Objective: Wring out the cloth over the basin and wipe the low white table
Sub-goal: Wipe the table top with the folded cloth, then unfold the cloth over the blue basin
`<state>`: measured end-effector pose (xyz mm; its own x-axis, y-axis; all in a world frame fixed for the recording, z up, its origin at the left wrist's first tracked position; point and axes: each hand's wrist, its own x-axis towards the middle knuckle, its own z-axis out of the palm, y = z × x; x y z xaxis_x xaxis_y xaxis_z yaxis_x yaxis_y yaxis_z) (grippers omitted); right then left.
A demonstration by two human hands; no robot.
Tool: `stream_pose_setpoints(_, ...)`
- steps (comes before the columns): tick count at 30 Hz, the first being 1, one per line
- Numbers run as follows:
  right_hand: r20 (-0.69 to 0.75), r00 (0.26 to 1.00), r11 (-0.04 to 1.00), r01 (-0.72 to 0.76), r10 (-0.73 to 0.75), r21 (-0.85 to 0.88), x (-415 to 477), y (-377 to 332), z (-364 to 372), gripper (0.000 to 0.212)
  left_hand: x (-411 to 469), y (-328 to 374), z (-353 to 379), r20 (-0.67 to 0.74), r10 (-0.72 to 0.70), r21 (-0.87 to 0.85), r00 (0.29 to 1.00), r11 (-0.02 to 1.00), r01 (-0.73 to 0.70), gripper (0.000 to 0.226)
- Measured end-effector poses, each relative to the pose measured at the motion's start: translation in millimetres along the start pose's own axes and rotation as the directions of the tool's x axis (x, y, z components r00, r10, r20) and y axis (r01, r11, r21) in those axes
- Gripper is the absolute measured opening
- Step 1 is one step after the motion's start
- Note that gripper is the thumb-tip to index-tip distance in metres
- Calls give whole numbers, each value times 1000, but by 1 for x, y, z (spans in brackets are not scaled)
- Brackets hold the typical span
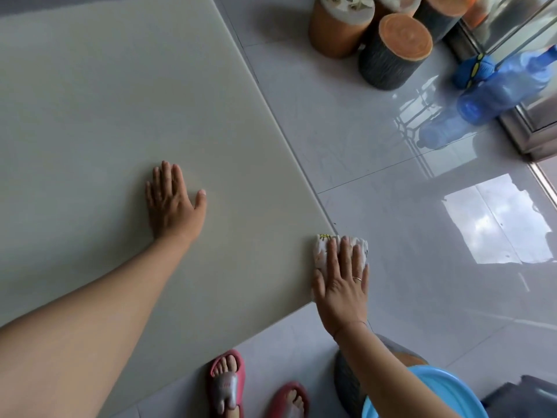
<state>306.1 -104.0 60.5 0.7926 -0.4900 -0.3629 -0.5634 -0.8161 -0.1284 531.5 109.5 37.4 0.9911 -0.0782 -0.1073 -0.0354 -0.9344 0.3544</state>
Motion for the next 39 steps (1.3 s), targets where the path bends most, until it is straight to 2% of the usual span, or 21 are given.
stream_pose_setpoints(3,10,998,990,54,-55,128,-4,-7,-6,60,-47,31,-6,-60,-75,-142,995,988,66,56)
stream_pose_setpoints(5,-86,994,942,89,-65,324,-3,1,-21,54,-96,64,-3,-64,-46,-253,997,967,28,45)
stream_pose_setpoints(7,-142,980,844,-46,143,535,2,14,-32,57,-139,97,5,-4,-19,-342,1000,939,16,39)
stream_pose_setpoints(8,-61,959,749,-177,278,639,7,22,-37,61,-154,111,9,42,-13,-378,999,925,28,38)
stream_pose_setpoints(9,85,927,602,-305,365,737,11,27,-41,58,-166,124,13,97,-6,-396,995,917,44,40)
stream_pose_setpoints(10,249,892,421,-405,377,812,14,31,-42,43,-174,134,18,158,1,-398,987,915,62,43)
stream_pose_setpoints(11,377,862,289,-477,339,830,16,34,-43,25,-179,143,21,213,2,-397,977,914,85,46)
stream_pose_setpoints(12,429,853,250,-503,298,827,16,36,-43,17,-182,150,24,256,-14,-402,966,908,120,48)
stream_pose_setpoints(14,432,859,271,-500,274,822,18,41,-38,13,-182,163,28,338,-80,-434,938,871,230,49)
stream_pose_setpoints(17,361,862,308,-473,356,826,18,41,-35,2,-175,179,31,418,-198,-406,887,832,377,38)
stream_pose_setpoints(20,267,856,386,-450,442,805,13,42,-45,9,-175,190,31,417,-243,-320,876,863,391,27)
stream_pose_setpoints(22,253,857,344,-427,449,836,4,46,-57,10,-179,196,28,436,-179,-404,882,837,370,23)
stream_pose_setpoints(24,256,865,293,-402,431,868,-8,57,-70,9,-187,203,20,480,-104,-522,871,764,379,19)
stream_pose_setpoints(26,225,884,283,-357,409,890,-23,72,-88,5,-194,210,6,485,-36,-582,874,733,353,20)
stream_pose_setpoints(32,120,900,154,-201,419,967,-83,104,-168,26,-213,258,-72,444,168,-636,880,751,178,23)
stream_pose_setpoints(39,27,867,118,-99,498,988,-176,137,-257,14,-264,316,-167,459,374,-668,806,743,35,27)
